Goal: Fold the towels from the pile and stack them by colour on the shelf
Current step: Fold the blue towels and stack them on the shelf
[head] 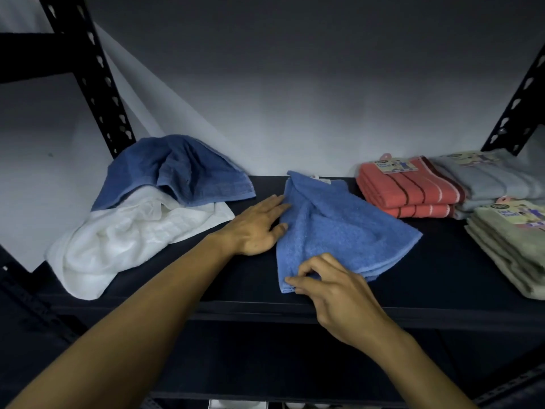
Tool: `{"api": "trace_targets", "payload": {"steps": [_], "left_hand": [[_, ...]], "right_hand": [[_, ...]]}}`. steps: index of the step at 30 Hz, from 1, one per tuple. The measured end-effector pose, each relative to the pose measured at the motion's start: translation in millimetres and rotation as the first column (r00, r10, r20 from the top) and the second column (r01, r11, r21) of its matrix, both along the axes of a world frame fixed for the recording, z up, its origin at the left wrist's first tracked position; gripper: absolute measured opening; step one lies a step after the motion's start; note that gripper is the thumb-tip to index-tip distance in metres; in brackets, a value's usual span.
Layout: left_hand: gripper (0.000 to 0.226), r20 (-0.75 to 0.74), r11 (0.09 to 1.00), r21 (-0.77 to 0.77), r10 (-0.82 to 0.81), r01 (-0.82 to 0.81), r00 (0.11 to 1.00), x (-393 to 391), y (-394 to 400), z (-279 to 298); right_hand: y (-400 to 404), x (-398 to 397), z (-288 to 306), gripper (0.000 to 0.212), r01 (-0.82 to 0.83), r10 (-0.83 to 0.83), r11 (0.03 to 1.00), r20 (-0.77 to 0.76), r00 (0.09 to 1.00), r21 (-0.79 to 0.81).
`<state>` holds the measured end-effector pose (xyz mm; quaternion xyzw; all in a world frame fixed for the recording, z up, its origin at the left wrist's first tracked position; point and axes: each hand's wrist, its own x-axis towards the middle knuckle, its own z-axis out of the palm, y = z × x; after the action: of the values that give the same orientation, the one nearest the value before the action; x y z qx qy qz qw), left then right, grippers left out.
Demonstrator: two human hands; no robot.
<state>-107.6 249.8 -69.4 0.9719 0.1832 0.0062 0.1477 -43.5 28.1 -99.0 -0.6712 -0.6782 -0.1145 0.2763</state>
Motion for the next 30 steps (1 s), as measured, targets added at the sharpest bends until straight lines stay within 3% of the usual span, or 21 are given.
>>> {"api": "trace_targets", "payload": {"steps": [3, 9, 16, 22, 25, 27, 28, 30], "left_hand": [[0.056, -0.087, 0.995, 0.094, -0.036, 0.044, 0.996, 7.5, 3.6, -1.0], [0.058, -0.129, 0.976, 0.216, 0.061, -0.032, 0.990, 7.1, 0.2, -6.9], [0.059, -0.152, 0.987, 0.162, 0.013, 0.012, 0.988, -3.4, 4.1, -5.3], [0.061, -0.152, 0.988, 0.138, -0.042, 0.063, 0.987, -2.8, 8.8, -3.5], [0.064, -0.030, 0.986, 0.160, -0.042, 0.046, 0.999, -11.9, 6.2, -2.7], [0.062, 0.132, 0.986, 0.165, -0.037, 0.015, 0.991, -25.7, -5.2, 0.4], [0.060, 0.211, 0.985, 0.171, -0.043, 0.006, 0.976, -34.0, -14.5, 1.9], [0.058, 0.328, 0.977, 0.211, -0.078, 0.008, 0.942, -52.7, -39.6, 4.2]], "right_hand": [[0.1, 10.3, -1.1, 0.030, 0.033, -0.033, 0.999, -0.002, 0.999, 0.004], [-3.3, 3.8, -3.1, 0.042, 0.064, -0.064, 0.998, 0.075, 0.995, -0.005], [-7.3, -17.7, -4.8, 0.045, 0.095, -0.095, 0.995, 0.102, 0.990, 0.006], [-8.7, -24.4, 0.9, 0.024, 0.049, -0.048, 0.999, 0.109, 0.993, -0.010], [-25.2, 1.4, 11.2, 0.022, 0.182, -0.179, 0.972, -0.030, 0.983, 0.150], [-39.1, 35.2, 20.9, 0.025, 0.492, -0.435, 0.839, -0.257, 0.863, 0.231], [-44.4, 55.8, 24.9, 0.026, 0.641, -0.560, 0.748, -0.356, 0.748, 0.170], [-48.1, 92.2, 30.4, 0.032, 0.800, -0.757, 0.589, -0.424, 0.497, -0.114]]}}
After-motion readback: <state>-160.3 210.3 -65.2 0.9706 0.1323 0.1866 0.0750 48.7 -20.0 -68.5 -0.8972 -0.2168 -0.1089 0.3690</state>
